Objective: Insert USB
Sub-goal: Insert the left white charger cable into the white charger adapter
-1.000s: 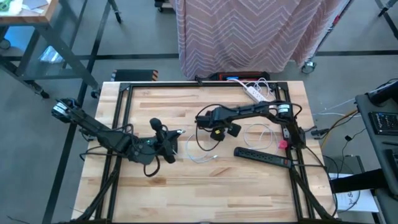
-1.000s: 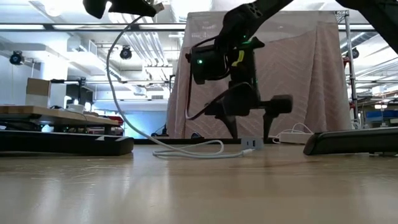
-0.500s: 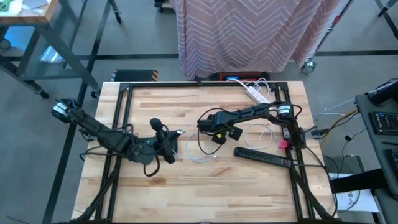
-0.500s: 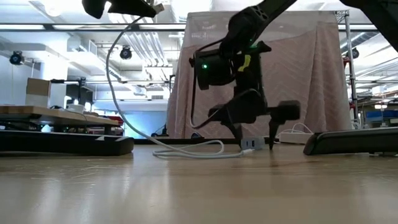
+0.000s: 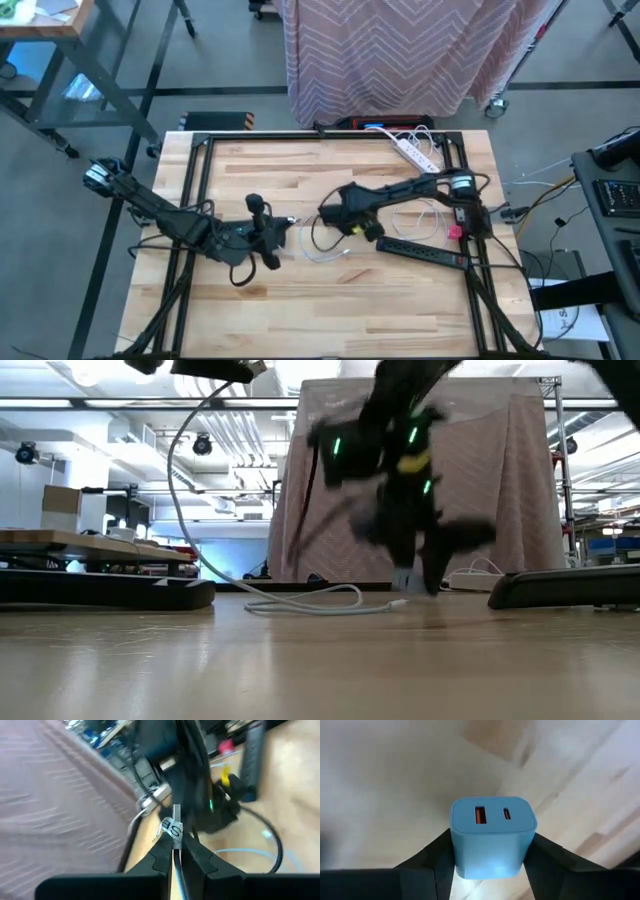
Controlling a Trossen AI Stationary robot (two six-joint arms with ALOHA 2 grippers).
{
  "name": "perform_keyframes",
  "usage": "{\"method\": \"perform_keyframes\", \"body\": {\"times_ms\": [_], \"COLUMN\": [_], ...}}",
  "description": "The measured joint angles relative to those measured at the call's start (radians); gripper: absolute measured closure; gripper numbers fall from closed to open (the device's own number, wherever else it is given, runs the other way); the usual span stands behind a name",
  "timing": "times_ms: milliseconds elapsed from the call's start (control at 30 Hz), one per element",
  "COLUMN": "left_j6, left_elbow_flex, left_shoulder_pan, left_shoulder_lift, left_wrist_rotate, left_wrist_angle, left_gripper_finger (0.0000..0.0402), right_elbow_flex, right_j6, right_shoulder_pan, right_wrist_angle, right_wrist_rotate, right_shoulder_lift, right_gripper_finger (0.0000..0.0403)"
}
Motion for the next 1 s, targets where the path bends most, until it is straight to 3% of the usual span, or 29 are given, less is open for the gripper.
{"method": "perform_keyframes", "body": {"times_ms": [300,467,700,867,1000], "left_j6": [0.032,0.213,0.539,0.716,0.977], "left_elbow_flex": [0.0,0.0,0.026,0.107,0.191], "left_shoulder_pan": [0.001,0.005,-0.004,-0.006,-0.014], "left_shoulder_lift": [0.066,0.158,0.286,0.375,0.461], "left_wrist_rotate": [0.05,0.08,0.158,0.265,0.283], "left_wrist_angle": [0.081,0.335,0.65,0.65,0.617], "left_gripper_finger": [0.0392,0.0393,0.0393,0.0393,0.0393], "right_elbow_flex": [0.002,0.002,0.002,0.002,0.002], "right_j6": [0.343,0.452,0.49,0.542,0.587], "right_shoulder_pan": [0.187,0.306,0.477,0.554,0.575], "right_wrist_angle": [0.06,0.247,0.309,0.324,0.323], "right_wrist_rotate": [-0.004,0.003,0.034,0.048,0.052], "right_shoulder_lift": [-0.341,-0.453,-0.461,-0.428,-0.391], "right_gripper_finger": [0.0228,0.0228,0.0228,0.0228,0.0228]}}
